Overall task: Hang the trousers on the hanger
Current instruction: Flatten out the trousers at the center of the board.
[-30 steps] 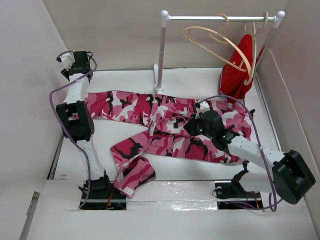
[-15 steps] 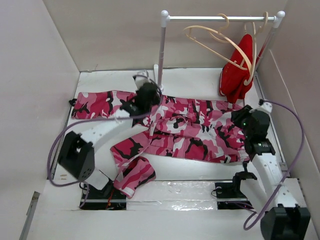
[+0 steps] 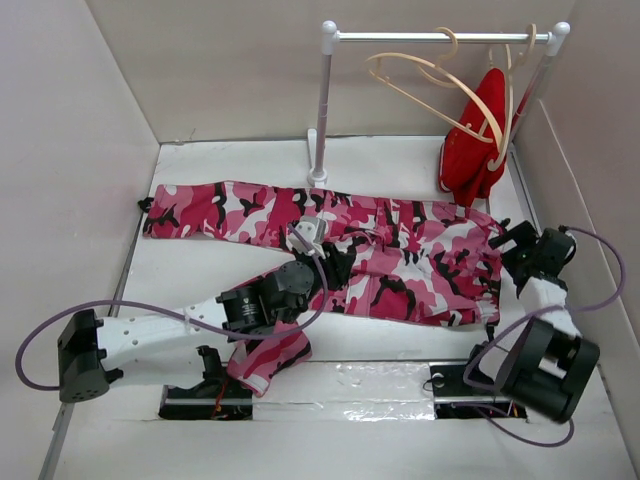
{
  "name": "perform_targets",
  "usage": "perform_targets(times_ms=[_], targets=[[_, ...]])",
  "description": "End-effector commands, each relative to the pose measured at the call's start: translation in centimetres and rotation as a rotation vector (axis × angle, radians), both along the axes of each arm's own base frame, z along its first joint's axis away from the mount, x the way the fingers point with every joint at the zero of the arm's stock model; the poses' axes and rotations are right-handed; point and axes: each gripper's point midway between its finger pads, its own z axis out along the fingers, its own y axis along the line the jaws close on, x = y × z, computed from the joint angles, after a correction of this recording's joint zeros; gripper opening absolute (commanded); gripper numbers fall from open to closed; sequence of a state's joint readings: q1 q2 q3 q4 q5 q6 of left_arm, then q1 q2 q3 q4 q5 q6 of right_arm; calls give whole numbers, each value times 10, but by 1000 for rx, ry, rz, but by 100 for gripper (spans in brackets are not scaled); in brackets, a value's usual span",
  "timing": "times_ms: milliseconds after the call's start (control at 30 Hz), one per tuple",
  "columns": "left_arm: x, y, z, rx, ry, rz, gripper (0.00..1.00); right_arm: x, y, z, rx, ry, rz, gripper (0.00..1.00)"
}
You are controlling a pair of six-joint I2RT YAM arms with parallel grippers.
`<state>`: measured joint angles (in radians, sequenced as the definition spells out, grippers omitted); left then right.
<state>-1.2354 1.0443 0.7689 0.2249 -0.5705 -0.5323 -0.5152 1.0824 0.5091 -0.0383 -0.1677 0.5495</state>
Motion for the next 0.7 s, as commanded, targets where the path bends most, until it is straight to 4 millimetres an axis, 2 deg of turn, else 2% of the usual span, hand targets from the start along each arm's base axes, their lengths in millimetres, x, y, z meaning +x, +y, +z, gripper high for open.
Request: perform_targets(times_ms=[0,33,100,133,233,300,367,433,467,500,567,600,667], targets=[[5,10,-4,27,-42,28,27,26,7,3,71,-54,85,100],[6,10,-6,43,-54,23,27,31,7,-10,102,-23,95,100],[7,14,-11,65,-67,34,28,35,8,-20,127,5,114,99],[8,16,-12,77,-75,37,28,35,9,-32,149,32,117,99],[11,26,-14,100,-92,73,29,37,14,-39,169,33,149,95],[11,34,-19,109,-107,86,29,36,15,-40,170,30,143,88],[10,39,-17,97,-114,94,29,37,13,-37,162,26,137,74],[9,44,-19,89,-102,101,29,37,9,-36,159,31,114,63],[8,47,-17,75,-106,103,29,37,7,-36,156,36,104,54],[7,49,-21,72,-100,104,30,38,4,-33,148,33,91,30],[6,49,-19,57,-102,95,30,34,-4,-29,140,24,57,15],[5,48,-17,52,-101,86,30,33,-8,-21,115,6,36,7],[4,47,-18,54,-98,84,30,30,-14,-11,95,-9,11,0]])
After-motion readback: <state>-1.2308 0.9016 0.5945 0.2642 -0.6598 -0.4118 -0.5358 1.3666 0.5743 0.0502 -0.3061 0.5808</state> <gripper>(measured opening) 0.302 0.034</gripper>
